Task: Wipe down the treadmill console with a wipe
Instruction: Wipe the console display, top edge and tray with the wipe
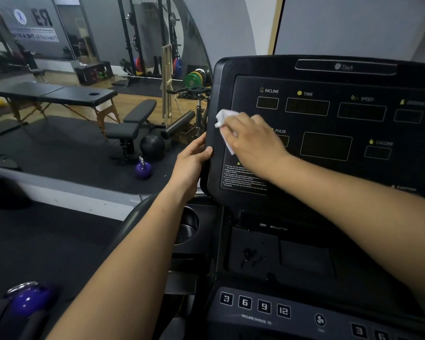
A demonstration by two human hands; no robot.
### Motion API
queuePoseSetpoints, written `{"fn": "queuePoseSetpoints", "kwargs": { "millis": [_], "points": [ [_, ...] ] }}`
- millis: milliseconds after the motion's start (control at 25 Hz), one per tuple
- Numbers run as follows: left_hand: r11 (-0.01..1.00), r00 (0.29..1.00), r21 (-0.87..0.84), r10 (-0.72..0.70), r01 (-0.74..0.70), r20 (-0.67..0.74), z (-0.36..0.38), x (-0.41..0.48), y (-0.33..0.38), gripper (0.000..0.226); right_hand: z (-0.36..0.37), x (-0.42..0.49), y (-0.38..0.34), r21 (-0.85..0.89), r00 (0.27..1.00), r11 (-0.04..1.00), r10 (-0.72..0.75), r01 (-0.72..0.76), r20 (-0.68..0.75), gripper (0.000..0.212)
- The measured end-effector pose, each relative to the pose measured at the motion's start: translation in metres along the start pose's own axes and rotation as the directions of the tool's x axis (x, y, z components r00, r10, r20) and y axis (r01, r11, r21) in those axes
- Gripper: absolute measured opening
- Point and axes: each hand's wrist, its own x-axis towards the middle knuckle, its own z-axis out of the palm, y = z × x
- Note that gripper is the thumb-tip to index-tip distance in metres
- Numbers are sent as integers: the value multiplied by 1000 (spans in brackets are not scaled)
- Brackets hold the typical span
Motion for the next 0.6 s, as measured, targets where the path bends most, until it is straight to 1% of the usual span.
{"fn": "queuePoseSetpoints", "kwargs": {
  "millis": [80, 200, 280, 320, 400, 480, 560, 600],
  "points": [
    [1000, 1000, 0, -2, 2, 2, -2, 3, -2, 49, 13, -22, -28, 11, 996, 996, -84, 84, 7, 47],
    [1000, 998, 1, -7, 7, 62, -6, 6, 0, 47, 22, -67, -55, -29, 968, 967, -250, 251, 30, 50],
    [1000, 997, 11, -12, 11, 71, -9, 6, 0, 46, 24, -80, -54, -42, 939, 938, -345, 345, 14, 48],
    [1000, 998, 4, -10, 10, 61, -9, 6, 0, 46, 23, -79, -49, -70, 929, 927, -368, 370, 34, 48],
    [1000, 999, -17, -4, 5, 39, -6, 6, -2, 48, 19, -63, -36, -151, 938, 926, -335, 345, 88, 51],
    [1000, 1000, -16, 2, -1, 25, -5, 5, -4, 47, 12, -33, -16, -186, 976, 961, -191, 207, 100, 57],
    [1000, 999, -25, 8, -6, 47, -6, 3, -5, 45, 5, -9, 4, -128, 995, 991, -24, 37, 100, 57],
    [1000, 998, -29, 10, -9, 58, -6, 3, -6, 44, 3, -3, 8, -96, 997, 995, 27, -19, 78, 54]
  ]
}}
